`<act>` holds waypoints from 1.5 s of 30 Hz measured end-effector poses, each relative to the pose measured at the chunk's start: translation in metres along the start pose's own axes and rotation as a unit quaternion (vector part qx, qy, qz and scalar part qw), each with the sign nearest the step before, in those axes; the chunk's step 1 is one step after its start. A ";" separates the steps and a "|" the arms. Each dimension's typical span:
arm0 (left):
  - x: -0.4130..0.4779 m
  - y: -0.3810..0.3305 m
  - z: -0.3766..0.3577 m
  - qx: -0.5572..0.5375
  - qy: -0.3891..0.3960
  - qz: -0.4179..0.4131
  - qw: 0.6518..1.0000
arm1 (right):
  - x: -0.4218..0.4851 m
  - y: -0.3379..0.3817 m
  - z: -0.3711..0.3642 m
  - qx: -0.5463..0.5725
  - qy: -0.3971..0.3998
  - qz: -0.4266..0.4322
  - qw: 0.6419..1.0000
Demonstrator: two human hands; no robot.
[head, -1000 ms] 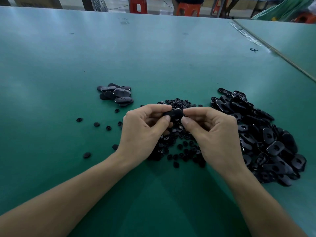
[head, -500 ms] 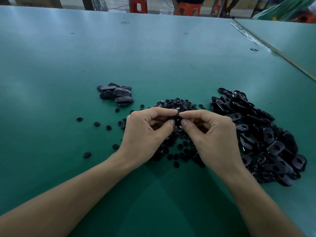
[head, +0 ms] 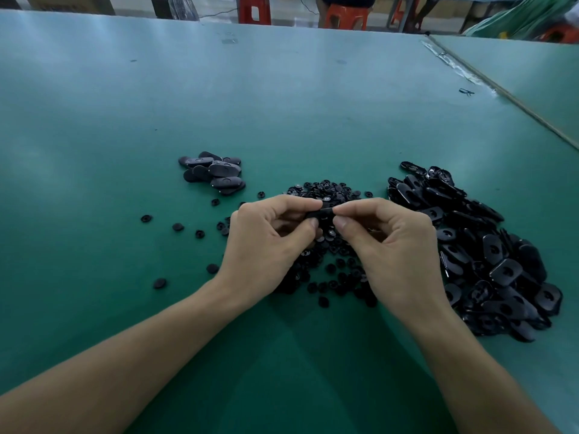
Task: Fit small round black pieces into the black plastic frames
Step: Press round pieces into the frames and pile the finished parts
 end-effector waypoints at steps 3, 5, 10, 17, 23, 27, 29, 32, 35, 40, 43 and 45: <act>0.000 0.000 0.001 0.012 0.010 -0.007 1.000 | 0.000 -0.001 0.000 0.013 0.002 -0.016 1.000; 0.000 0.000 0.001 0.017 0.014 -0.011 1.000 | 0.000 -0.001 -0.001 0.033 0.019 -0.037 0.999; 0.000 -0.003 -0.001 0.009 0.024 -0.012 1.000 | -0.001 -0.002 -0.002 0.031 0.017 -0.038 0.999; -0.001 -0.004 -0.001 0.010 0.026 -0.019 0.999 | -0.001 -0.004 -0.003 0.007 0.020 -0.032 0.999; 0.000 -0.005 0.000 0.006 0.028 -0.017 0.999 | -0.001 -0.006 -0.003 -0.006 0.009 -0.030 0.999; 0.000 -0.004 -0.001 0.005 0.040 -0.020 0.999 | -0.002 -0.005 -0.004 0.003 0.013 -0.028 1.000; 0.000 -0.004 -0.001 0.004 0.041 -0.021 0.999 | -0.003 -0.006 -0.005 0.011 0.009 -0.033 0.999; 0.000 -0.002 0.000 0.007 0.033 -0.021 0.999 | -0.006 -0.005 -0.009 -0.009 -0.003 -0.024 1.000; 0.001 -0.001 0.001 0.014 0.019 -0.029 0.999 | -0.007 -0.002 -0.011 -0.018 0.007 -0.012 1.000; 0.002 0.000 0.001 0.012 0.017 -0.031 0.999 | -0.006 -0.002 -0.009 -0.034 0.011 0.006 0.999; 0.001 -0.001 0.000 0.004 0.035 -0.028 0.999 | -0.004 -0.004 -0.005 -0.042 -0.002 0.006 0.999; 0.001 -0.002 -0.001 -0.006 0.043 -0.027 0.999 | -0.001 -0.005 -0.002 -0.033 0.017 -0.011 0.999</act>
Point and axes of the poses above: each hand's wrist, its own x-axis towards the middle knuckle, its own z-axis out of the back of the hand, y = z × x, the point moved 2 cm from there along x, towards the middle knuckle, and after that the axes turned 13 degrees about -z, right-handed, at the moved point
